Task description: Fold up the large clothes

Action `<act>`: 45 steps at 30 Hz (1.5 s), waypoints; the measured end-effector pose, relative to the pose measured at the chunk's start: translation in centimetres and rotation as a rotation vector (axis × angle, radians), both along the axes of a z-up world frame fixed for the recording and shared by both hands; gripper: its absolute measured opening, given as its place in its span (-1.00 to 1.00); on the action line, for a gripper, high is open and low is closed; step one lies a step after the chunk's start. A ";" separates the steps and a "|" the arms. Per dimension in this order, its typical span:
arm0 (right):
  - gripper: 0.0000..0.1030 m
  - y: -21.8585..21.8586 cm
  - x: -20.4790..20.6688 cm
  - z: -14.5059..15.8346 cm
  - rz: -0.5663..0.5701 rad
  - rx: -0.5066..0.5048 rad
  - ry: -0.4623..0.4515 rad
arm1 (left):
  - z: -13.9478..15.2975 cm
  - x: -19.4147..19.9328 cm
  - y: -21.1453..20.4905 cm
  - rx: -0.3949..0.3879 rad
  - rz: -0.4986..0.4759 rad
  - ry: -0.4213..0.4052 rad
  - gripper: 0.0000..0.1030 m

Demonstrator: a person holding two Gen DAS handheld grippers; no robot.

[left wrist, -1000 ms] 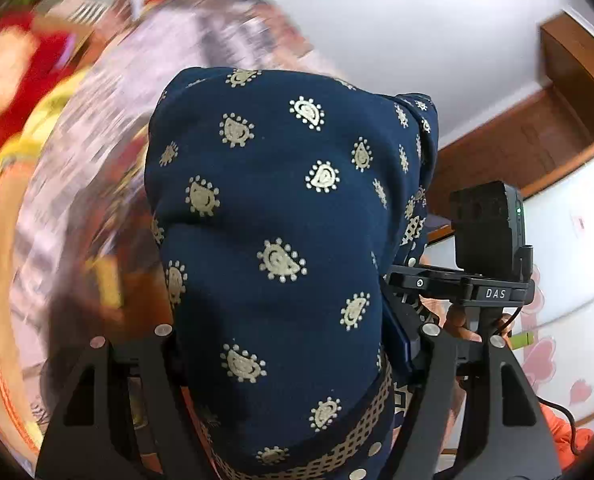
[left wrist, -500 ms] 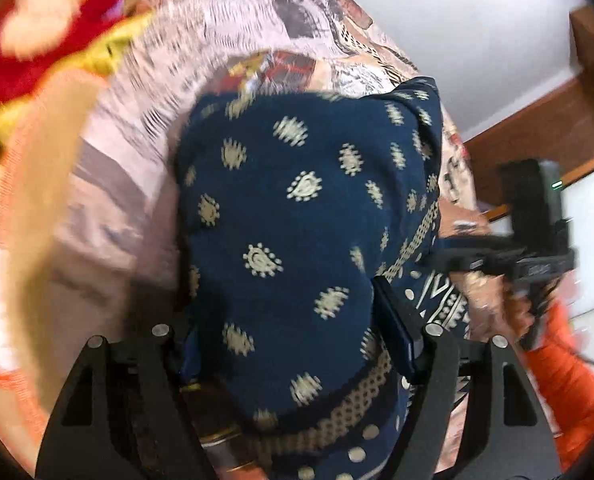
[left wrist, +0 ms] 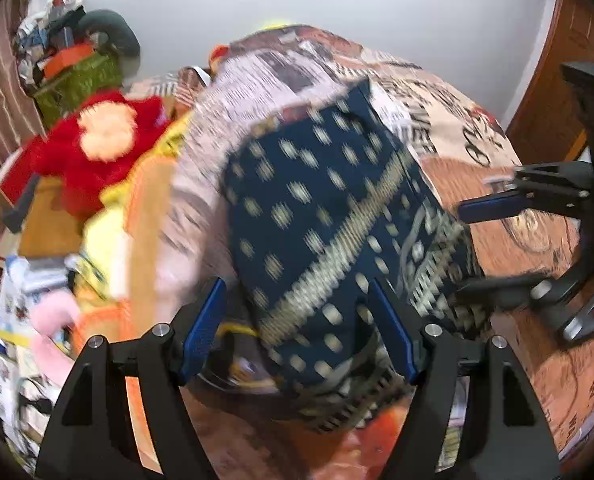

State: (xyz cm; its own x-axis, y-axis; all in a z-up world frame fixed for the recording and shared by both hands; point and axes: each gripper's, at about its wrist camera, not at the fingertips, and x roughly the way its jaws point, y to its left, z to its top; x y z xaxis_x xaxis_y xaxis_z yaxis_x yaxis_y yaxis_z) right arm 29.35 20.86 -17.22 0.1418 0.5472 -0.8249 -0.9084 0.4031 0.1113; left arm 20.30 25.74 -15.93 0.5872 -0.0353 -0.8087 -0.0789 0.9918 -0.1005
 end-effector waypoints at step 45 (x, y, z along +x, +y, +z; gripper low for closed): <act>0.36 -15.7 -13.0 18.4 -0.352 0.491 -0.422 | 21.4 -16.0 -9.4 0.148 0.177 -0.624 0.62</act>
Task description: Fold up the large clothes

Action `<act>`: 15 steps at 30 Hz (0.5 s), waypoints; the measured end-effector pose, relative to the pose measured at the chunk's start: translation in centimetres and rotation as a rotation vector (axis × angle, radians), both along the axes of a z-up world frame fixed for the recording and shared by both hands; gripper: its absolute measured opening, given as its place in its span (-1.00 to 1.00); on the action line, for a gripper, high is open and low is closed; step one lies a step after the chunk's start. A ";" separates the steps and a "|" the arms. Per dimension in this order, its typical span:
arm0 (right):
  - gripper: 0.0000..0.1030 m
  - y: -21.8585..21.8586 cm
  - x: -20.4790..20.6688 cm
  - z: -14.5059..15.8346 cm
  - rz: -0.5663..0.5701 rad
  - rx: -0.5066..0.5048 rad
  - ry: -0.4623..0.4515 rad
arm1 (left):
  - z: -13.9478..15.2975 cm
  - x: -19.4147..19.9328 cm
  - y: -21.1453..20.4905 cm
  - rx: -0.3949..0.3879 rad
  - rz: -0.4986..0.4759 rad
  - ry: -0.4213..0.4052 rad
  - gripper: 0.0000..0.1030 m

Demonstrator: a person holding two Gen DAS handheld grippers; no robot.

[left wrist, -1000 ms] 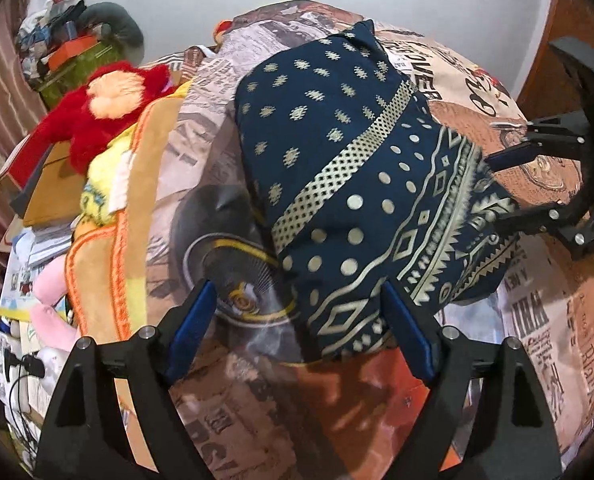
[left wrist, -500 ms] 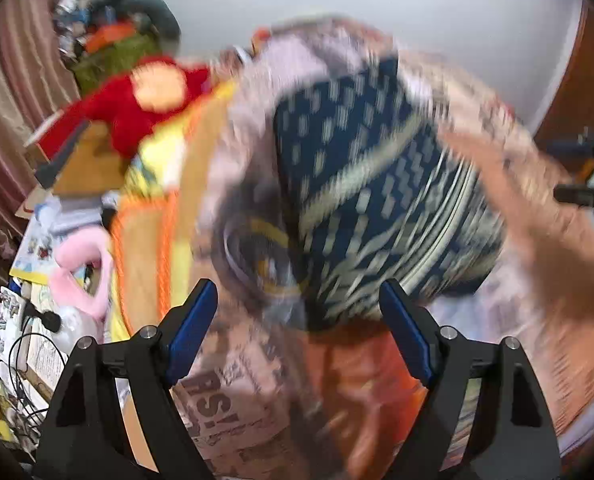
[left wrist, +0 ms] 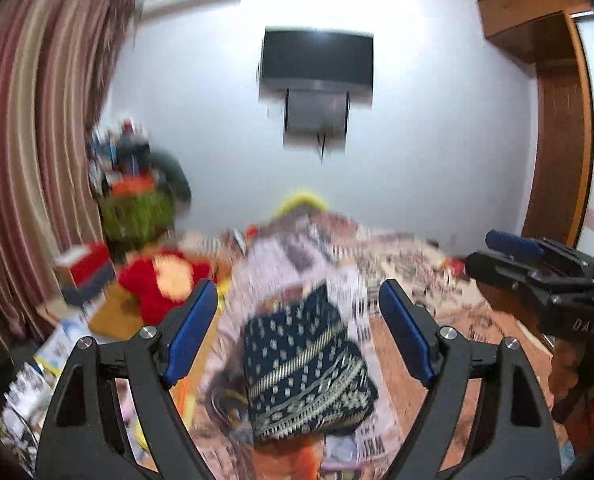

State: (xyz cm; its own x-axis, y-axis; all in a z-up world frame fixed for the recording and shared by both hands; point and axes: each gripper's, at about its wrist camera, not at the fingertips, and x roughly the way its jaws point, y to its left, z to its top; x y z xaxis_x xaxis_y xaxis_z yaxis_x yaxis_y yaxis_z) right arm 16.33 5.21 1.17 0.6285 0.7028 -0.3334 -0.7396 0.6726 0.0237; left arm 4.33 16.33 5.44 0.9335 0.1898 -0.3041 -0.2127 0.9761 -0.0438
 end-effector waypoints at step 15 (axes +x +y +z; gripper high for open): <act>0.79 -4.0 -9.4 3.5 -0.095 0.189 -0.150 | 2.1 -7.0 -1.9 -0.009 0.112 -0.163 0.94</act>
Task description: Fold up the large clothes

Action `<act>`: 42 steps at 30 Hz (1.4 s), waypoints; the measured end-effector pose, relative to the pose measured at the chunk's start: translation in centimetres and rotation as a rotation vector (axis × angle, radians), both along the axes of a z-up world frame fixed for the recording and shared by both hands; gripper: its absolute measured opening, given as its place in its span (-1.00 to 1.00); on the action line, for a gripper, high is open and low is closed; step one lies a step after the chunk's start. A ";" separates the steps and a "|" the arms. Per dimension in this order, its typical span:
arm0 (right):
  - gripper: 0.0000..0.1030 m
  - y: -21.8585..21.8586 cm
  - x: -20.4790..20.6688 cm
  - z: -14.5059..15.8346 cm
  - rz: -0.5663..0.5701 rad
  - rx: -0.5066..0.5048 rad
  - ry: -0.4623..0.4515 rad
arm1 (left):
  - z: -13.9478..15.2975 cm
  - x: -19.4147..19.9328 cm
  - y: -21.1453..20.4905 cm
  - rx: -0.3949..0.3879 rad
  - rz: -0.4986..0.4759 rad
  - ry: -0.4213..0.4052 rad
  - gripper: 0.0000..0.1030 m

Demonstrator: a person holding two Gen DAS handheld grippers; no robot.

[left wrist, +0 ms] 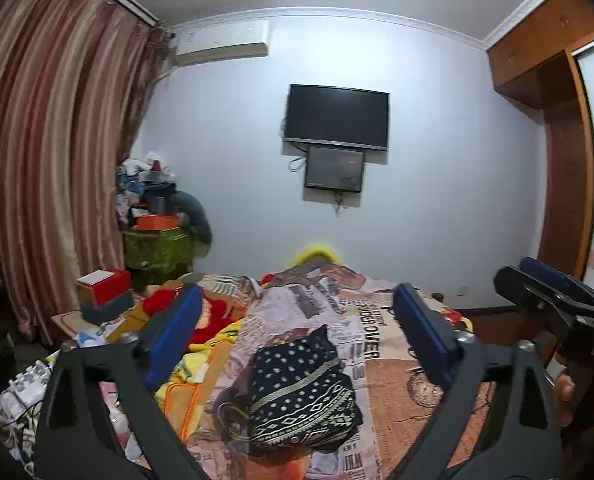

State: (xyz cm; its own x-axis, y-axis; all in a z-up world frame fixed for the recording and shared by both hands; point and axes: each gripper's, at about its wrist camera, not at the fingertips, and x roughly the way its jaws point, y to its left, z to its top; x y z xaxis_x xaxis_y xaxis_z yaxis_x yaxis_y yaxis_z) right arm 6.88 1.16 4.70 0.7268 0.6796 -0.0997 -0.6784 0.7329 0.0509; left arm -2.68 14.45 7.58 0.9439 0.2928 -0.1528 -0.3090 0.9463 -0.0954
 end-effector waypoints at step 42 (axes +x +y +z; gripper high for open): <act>1.00 -0.1 -0.4 -2.1 -0.035 -0.023 0.095 | -2.2 -0.6 0.7 -0.030 0.026 0.066 0.96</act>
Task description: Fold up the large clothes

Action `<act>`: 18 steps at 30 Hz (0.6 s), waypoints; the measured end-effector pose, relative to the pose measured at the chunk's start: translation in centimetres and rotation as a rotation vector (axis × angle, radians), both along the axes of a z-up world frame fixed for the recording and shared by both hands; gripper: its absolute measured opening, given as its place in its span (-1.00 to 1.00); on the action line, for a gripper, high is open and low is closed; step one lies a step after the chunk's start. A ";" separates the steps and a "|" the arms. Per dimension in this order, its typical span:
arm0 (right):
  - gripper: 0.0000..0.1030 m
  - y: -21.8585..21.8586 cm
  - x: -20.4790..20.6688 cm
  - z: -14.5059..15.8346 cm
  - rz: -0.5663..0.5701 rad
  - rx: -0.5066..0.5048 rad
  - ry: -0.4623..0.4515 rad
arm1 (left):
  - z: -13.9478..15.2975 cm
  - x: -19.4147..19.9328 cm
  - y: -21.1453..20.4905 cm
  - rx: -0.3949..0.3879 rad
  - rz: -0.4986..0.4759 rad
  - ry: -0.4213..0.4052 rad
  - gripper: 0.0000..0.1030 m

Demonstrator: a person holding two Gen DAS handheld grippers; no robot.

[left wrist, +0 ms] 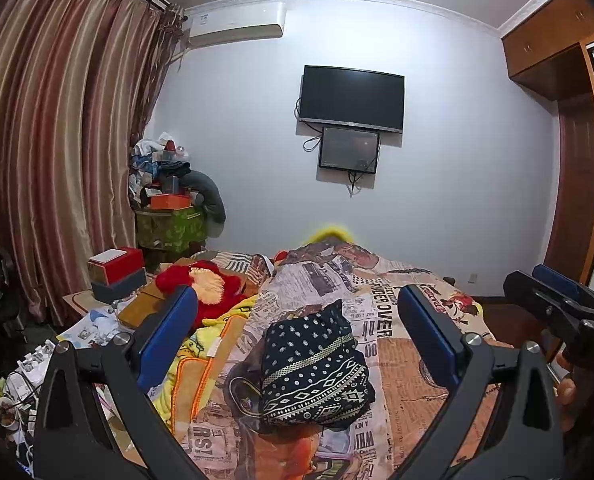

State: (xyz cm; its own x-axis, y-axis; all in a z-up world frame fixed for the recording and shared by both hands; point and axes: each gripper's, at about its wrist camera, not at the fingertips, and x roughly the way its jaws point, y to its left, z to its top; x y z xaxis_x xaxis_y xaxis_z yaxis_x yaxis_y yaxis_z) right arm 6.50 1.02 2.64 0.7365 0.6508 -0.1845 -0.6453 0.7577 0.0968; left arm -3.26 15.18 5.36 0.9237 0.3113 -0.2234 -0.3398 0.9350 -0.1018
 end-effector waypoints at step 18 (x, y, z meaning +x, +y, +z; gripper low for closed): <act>1.00 -0.4 0.3 0.3 -0.010 0.005 -0.002 | 0.0 0.3 -0.4 0.035 -0.058 0.011 0.96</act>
